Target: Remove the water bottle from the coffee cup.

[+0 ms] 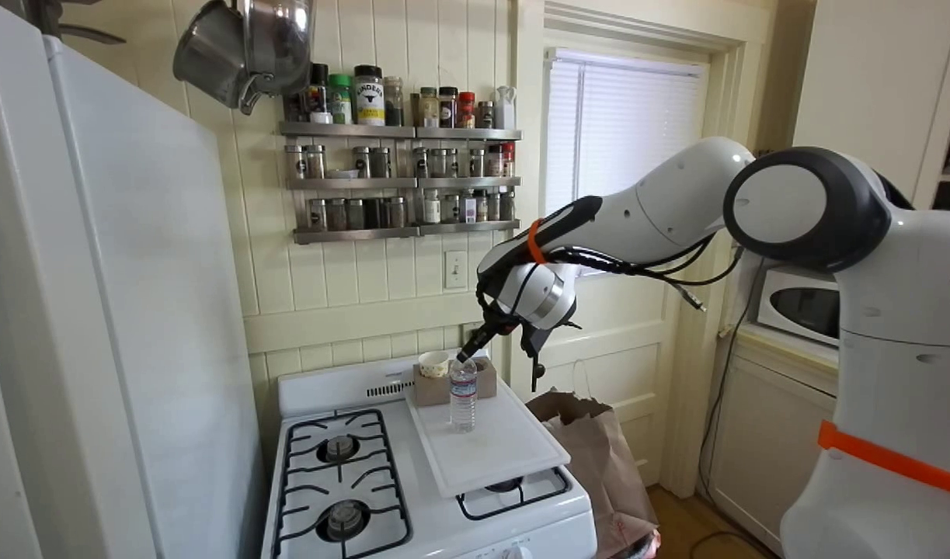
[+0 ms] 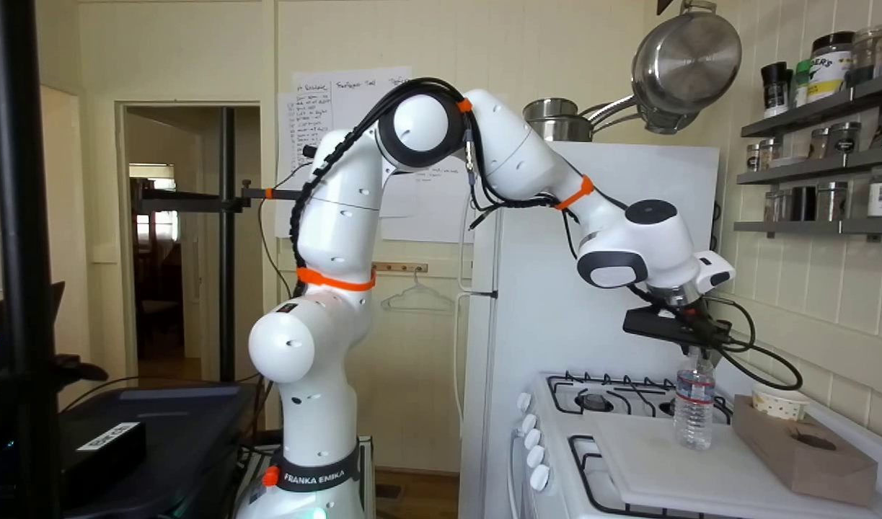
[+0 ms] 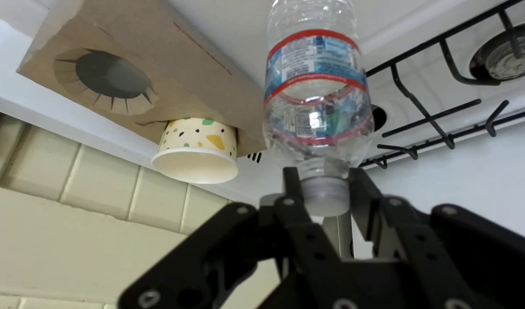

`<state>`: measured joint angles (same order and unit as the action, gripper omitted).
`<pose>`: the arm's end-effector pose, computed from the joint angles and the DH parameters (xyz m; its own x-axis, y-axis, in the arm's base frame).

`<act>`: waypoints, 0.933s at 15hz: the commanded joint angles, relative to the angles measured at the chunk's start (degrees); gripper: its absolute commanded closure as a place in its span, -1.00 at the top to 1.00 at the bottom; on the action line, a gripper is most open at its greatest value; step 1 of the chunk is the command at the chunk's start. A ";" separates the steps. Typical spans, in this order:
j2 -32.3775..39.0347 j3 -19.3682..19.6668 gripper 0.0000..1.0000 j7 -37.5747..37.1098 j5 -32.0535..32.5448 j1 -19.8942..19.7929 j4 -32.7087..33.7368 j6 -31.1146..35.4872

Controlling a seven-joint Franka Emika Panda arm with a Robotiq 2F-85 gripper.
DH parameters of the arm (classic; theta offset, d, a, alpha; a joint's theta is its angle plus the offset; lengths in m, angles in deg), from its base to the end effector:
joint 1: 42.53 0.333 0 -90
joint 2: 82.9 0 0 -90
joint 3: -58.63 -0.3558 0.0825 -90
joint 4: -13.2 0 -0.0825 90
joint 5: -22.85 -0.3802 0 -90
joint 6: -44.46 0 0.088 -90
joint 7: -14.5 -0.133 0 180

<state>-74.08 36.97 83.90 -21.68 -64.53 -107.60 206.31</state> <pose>0.6179 -0.0409 0.4229 0.6523 0.3902 0.6498 0.4616 -0.8845 0.0678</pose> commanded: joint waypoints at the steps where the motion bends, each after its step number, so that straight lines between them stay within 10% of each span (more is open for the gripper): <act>1: -1.48 -0.88 0.24 3.01 -3.49 -0.56 -1.18 1.76; 7: -2.81 -0.26 0.97 1.20 -2.35 -0.25 -0.37 1.52; 14: -5.01 3.56 1.00 -13.02 13.78 1.00 -1.74 0.64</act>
<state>-76.97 38.67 78.42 -15.46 -64.45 -107.07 206.80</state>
